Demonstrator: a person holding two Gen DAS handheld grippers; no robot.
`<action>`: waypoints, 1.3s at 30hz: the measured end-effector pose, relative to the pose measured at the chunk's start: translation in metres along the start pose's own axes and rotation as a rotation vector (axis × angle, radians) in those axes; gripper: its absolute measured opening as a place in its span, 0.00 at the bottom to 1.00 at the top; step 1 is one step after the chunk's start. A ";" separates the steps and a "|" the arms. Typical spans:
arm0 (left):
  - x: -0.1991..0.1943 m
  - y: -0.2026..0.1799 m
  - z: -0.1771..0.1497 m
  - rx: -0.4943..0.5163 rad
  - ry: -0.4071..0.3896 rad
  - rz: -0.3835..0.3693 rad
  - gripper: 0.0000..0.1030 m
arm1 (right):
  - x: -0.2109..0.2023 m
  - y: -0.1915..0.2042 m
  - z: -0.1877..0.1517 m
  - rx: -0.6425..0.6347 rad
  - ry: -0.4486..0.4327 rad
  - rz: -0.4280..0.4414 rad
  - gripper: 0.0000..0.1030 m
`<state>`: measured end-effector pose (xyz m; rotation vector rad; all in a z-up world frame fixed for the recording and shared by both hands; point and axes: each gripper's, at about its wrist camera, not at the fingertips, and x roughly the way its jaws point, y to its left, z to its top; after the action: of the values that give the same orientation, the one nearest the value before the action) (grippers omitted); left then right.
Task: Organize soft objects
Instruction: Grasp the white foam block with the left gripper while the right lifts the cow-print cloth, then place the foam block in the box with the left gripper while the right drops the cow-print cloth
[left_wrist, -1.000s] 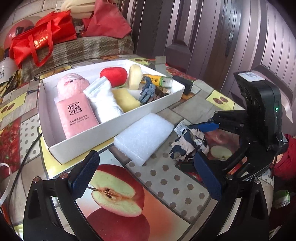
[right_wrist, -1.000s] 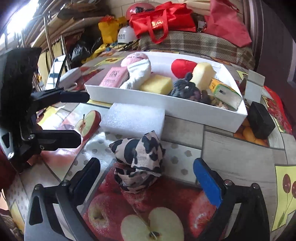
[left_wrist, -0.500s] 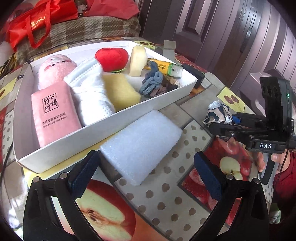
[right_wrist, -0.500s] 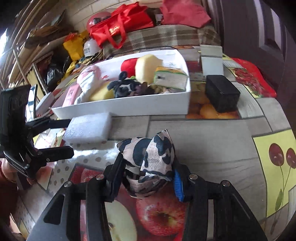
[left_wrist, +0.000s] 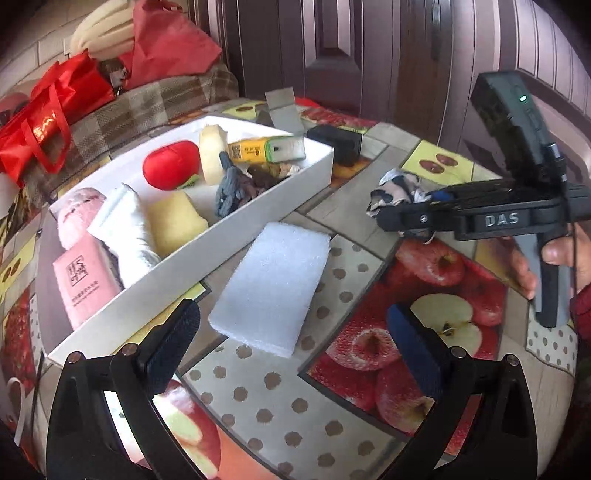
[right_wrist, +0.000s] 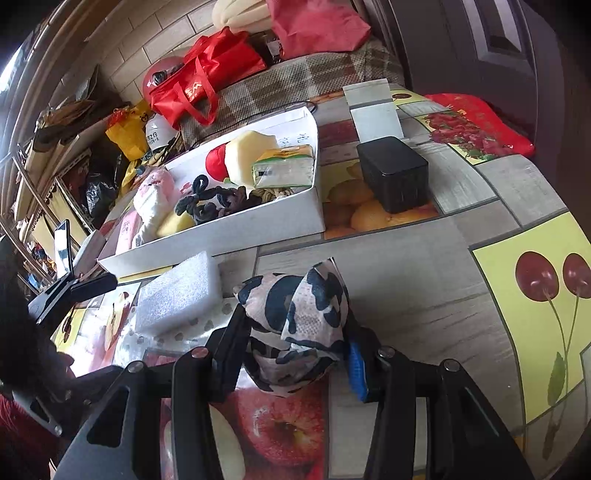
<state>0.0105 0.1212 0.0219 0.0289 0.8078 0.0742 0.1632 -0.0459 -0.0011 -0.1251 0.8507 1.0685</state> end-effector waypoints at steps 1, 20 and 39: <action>0.008 0.001 -0.001 0.007 0.036 0.006 0.99 | 0.000 0.000 0.000 0.003 0.000 0.002 0.46; -0.095 -0.028 -0.041 -0.042 -0.491 0.236 0.53 | -0.055 0.038 -0.017 -0.141 -0.299 -0.121 0.46; -0.073 0.060 -0.029 -0.332 -0.512 0.477 0.54 | -0.016 0.100 0.007 -0.286 -0.424 -0.172 0.48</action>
<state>-0.0640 0.1750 0.0575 -0.0716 0.2559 0.6266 0.0834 -0.0034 0.0442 -0.1994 0.2978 1.0012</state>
